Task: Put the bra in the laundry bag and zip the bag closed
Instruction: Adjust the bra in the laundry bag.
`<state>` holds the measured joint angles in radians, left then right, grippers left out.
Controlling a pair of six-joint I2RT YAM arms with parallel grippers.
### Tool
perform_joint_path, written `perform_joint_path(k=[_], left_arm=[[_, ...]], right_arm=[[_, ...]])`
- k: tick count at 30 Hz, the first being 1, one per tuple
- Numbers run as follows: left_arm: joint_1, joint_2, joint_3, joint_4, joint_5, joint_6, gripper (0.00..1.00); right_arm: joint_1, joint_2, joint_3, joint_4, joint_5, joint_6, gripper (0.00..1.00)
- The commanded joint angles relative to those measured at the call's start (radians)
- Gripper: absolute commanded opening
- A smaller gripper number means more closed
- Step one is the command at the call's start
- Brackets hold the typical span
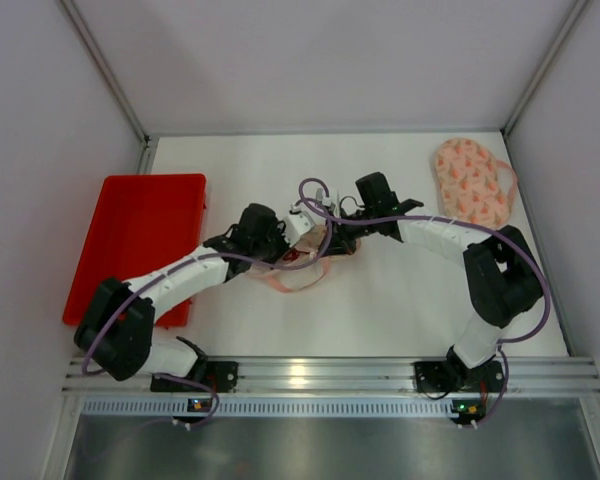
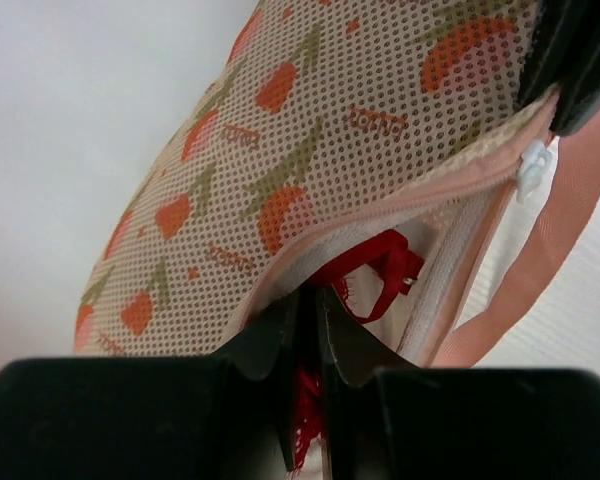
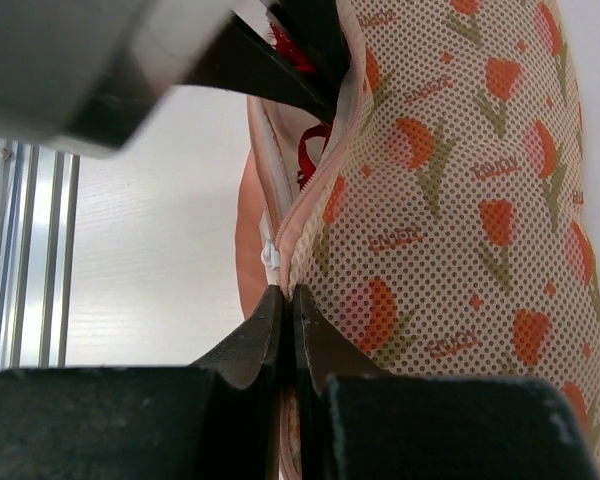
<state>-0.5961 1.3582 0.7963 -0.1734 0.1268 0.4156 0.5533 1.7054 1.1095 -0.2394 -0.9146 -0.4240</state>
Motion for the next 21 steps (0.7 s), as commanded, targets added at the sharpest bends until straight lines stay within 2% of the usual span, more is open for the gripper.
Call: perform_joint_path(k=[1, 6, 9, 10, 13, 14, 15, 21], left_arm=[[-0.002, 0.051, 0.003, 0.095, 0.036, -0.113, 0.00], [-0.008, 0.096, 0.006, 0.120, 0.050, -0.172, 0.00], [-0.010, 0.037, -0.009, 0.120, 0.050, -0.175, 0.22], [-0.008, 0.003, -0.032, 0.118, 0.048, -0.170, 0.32], [-0.008, -0.141, -0.074, 0.083, 0.089, -0.146, 0.40], [-0.008, -0.177, -0.086, 0.065, 0.096, -0.144, 0.46], [-0.008, -0.248, -0.098, 0.060, 0.094, -0.149, 0.48], [-0.008, -0.387, -0.106, -0.038, 0.079, -0.187, 0.50]], right_arm=[[-0.006, -0.015, 0.030, 0.034, -0.058, 0.005, 0.00], [-0.007, -0.015, 0.024, 0.035, -0.053, 0.007, 0.00], [-0.009, -0.018, 0.020, 0.037, -0.049, 0.010, 0.00], [-0.009, -0.020, 0.013, 0.037, -0.046, 0.011, 0.00], [-0.010, -0.026, -0.006, 0.057, -0.032, 0.039, 0.00], [-0.015, -0.026, -0.011, 0.063, -0.027, 0.062, 0.00], [-0.016, -0.026, -0.016, 0.074, -0.024, 0.073, 0.00], [-0.023, -0.052, -0.100, 0.172, 0.013, 0.208, 0.00]])
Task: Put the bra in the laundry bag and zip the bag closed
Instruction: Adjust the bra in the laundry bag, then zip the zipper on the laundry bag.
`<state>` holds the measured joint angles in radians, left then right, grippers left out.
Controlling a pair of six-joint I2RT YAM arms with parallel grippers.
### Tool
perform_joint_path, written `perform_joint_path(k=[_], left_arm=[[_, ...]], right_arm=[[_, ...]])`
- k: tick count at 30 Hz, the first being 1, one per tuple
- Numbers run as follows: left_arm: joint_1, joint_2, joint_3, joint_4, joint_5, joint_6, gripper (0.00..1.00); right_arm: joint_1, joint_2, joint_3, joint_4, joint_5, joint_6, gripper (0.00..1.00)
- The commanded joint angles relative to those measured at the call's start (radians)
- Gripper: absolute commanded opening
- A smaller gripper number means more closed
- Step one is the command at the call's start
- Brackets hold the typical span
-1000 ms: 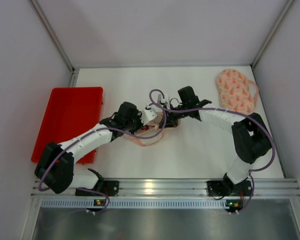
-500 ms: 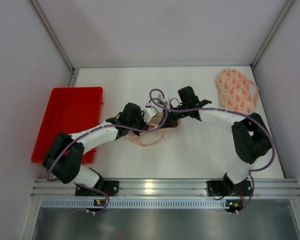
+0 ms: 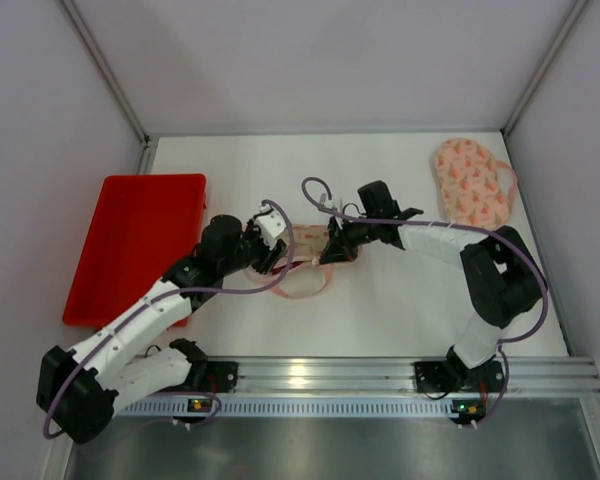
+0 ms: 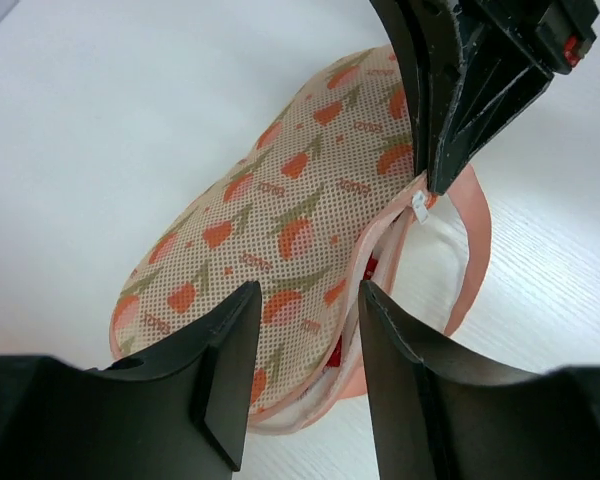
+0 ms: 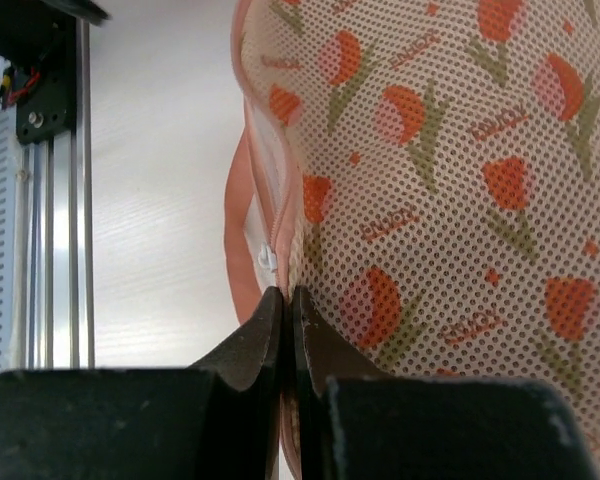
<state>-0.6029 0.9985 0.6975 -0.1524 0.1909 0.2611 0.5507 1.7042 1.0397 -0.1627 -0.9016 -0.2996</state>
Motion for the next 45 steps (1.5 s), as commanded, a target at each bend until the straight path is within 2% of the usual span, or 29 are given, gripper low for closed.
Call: perform_joint_path(k=[1, 3, 4, 6, 10, 15, 19, 26, 32, 33, 36, 40, 45], left_arm=[[-0.001, -0.044, -0.004, -0.067, 0.042, -0.031, 0.49], [-0.001, -0.050, -0.006, -0.069, 0.147, -0.039, 0.43], [-0.001, -0.049, -0.004, -0.068, 0.183, -0.048, 0.40], [-0.014, -0.014, 0.002, -0.068, 0.220, -0.062, 0.35], [-0.090, 0.078, 0.011, -0.027, 0.197, -0.101, 0.31], [-0.144, 0.215, 0.039, 0.054, 0.141, -0.222, 0.31], [-0.141, 0.284, 0.059, 0.086, 0.102, -0.299, 0.35], [-0.133, 0.293, 0.054, 0.143, 0.125, -0.397, 0.40], [-0.025, 0.357, 0.082, 0.129, 0.209, -0.551, 0.41], [-0.003, 0.368, 0.086, 0.131, 0.285, -0.581, 0.41], [0.087, 0.405, 0.102, 0.134, 0.361, -0.609, 0.41], [0.101, 0.462, 0.138, 0.143, 0.508, -0.655, 0.38], [0.101, 0.479, 0.138, 0.231, 0.532, -0.717, 0.38]], right_arm=[[-0.023, -0.057, -0.058, 0.136, 0.019, 0.143, 0.00], [-0.032, -0.057, -0.096, 0.202, 0.038, 0.229, 0.00], [-0.043, -0.052, -0.105, 0.260, 0.061, 0.334, 0.00], [-0.052, -0.046, -0.136, 0.310, 0.073, 0.422, 0.00], [-0.055, -0.045, -0.190, 0.483, 0.116, 0.669, 0.00], [-0.052, -0.035, -0.227, 0.614, 0.128, 0.843, 0.00], [-0.049, -0.032, -0.228, 0.644, 0.116, 0.861, 0.00], [-0.049, -0.040, -0.257, 0.684, 0.101, 0.856, 0.00], [-0.043, -0.049, -0.273, 0.712, 0.096, 0.844, 0.00], [-0.043, -0.049, -0.271, 0.706, 0.096, 0.828, 0.00], [-0.041, -0.045, -0.267, 0.698, 0.083, 0.818, 0.00], [-0.041, -0.041, -0.264, 0.701, 0.070, 0.821, 0.00], [-0.040, -0.044, -0.270, 0.720, 0.066, 0.832, 0.00]])
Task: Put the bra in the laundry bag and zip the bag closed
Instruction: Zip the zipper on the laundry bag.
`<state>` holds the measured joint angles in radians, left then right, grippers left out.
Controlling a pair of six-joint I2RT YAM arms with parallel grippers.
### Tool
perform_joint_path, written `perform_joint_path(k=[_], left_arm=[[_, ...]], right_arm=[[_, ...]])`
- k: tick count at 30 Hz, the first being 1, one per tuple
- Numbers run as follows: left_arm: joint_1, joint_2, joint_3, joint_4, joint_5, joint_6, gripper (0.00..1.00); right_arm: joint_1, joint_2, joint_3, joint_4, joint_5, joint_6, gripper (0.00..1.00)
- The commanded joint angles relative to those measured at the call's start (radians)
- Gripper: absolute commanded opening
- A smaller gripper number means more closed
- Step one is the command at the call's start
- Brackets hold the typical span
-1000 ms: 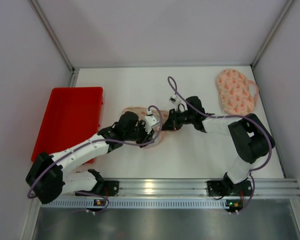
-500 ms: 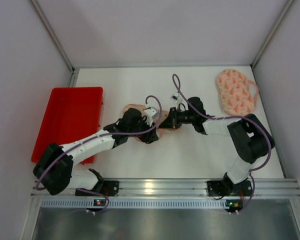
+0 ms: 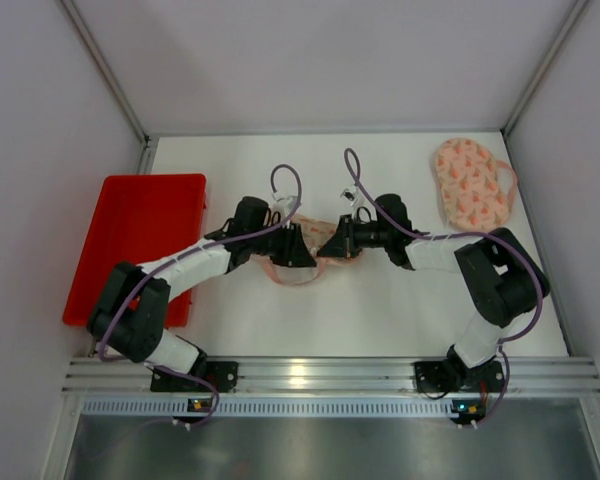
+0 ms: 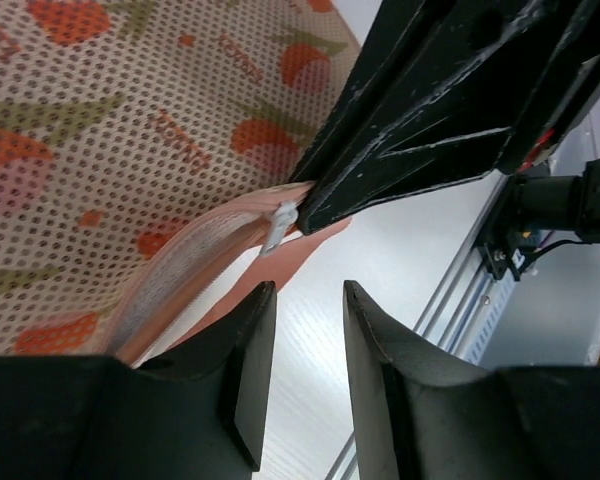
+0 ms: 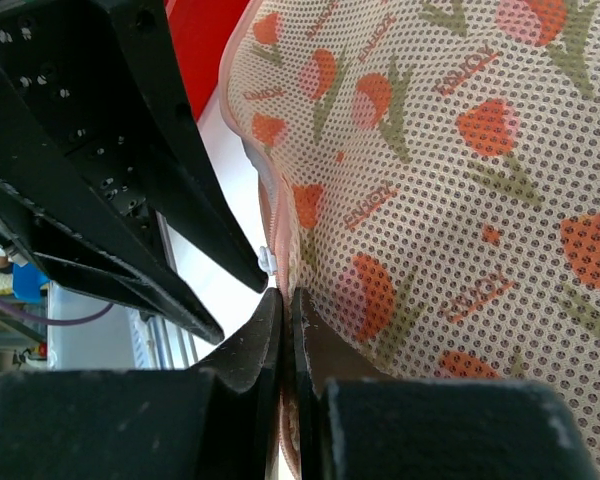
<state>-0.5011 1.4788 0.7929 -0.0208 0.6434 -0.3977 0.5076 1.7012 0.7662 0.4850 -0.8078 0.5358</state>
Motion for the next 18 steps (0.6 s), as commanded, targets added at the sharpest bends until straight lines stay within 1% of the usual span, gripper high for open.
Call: perform_joint_path(k=[1, 4, 7, 14, 18], left_arm=[[-0.001, 0.001, 0.046, 0.101, 0.073, -0.059, 0.39], [-0.001, 0.011, 0.048, 0.111, 0.058, -0.062, 0.44], [0.001, 0.014, 0.046, 0.111, 0.032, -0.069, 0.44], [0.013, 0.018, 0.037, 0.088, 0.029, -0.066, 0.46], [0.055, 0.020, 0.029, 0.088, 0.032, -0.059, 0.48]], right_arm=[[0.003, -0.040, 0.004, 0.075, -0.030, 0.000, 0.00], [0.003, -0.038, 0.001, 0.090, -0.034, 0.009, 0.00], [0.006, -0.040, -0.004, 0.104, -0.039, 0.018, 0.00], [0.006, -0.040, 0.001, 0.107, -0.047, 0.024, 0.00], [0.006, -0.044, -0.007, 0.116, -0.057, 0.027, 0.00]])
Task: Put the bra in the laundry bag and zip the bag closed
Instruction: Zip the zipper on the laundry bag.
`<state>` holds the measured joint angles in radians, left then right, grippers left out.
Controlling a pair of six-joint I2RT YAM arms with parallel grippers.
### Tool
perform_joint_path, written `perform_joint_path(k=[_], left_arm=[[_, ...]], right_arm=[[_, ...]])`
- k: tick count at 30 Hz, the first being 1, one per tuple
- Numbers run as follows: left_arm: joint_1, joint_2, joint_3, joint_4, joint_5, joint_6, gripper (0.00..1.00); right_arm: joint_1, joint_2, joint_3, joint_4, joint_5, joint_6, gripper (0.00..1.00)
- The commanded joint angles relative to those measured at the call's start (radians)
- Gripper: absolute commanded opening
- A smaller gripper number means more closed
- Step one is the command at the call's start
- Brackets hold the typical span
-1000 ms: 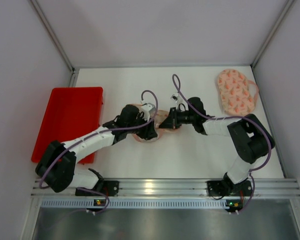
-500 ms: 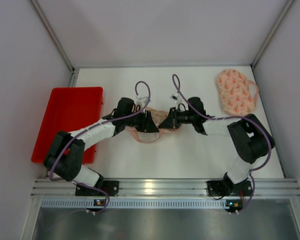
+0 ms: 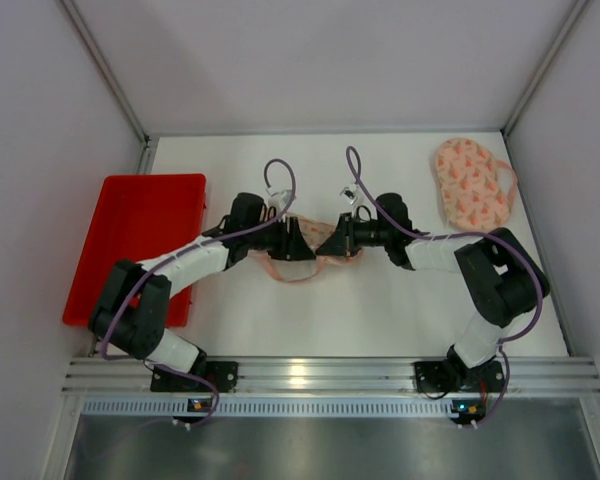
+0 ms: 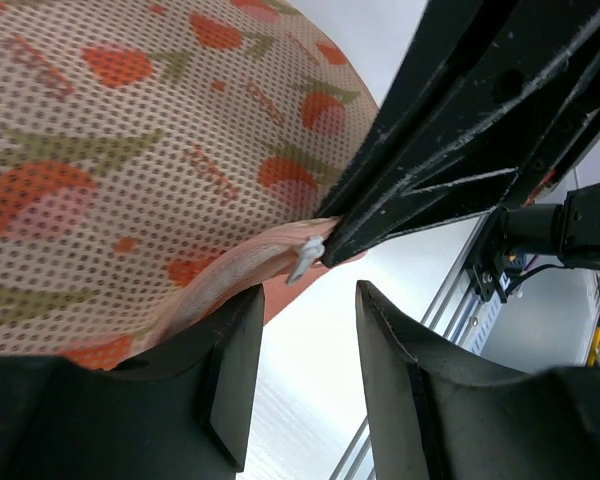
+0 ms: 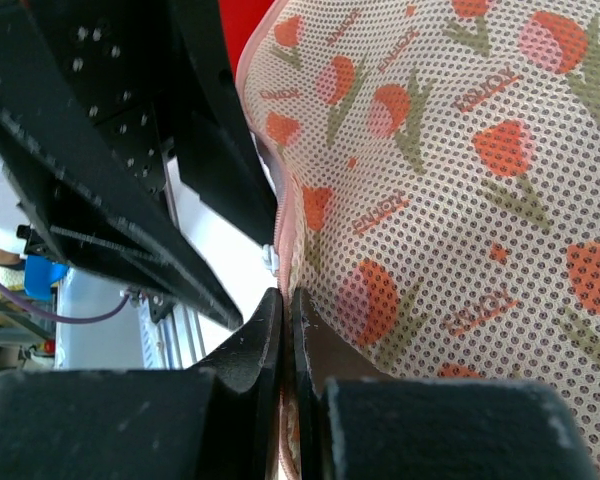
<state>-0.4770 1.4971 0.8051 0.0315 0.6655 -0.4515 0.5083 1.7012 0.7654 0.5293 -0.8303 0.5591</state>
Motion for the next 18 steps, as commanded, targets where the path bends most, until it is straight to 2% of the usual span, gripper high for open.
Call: perform_joint_path(k=[1, 9, 18], left_arm=[[0.038, 0.003, 0.020, 0.036, 0.014, -0.006, 0.48], [0.060, 0.034, 0.066, 0.047, 0.083, -0.003, 0.49], [0.046, 0.040, 0.051, 0.047, 0.123, -0.004, 0.45]], right_arm=[[0.004, -0.044, -0.009, 0.072, -0.038, 0.002, 0.00], [0.004, -0.037, -0.006, 0.069, -0.041, -0.011, 0.00], [0.009, -0.018, 0.021, 0.064, -0.027, -0.018, 0.00]])
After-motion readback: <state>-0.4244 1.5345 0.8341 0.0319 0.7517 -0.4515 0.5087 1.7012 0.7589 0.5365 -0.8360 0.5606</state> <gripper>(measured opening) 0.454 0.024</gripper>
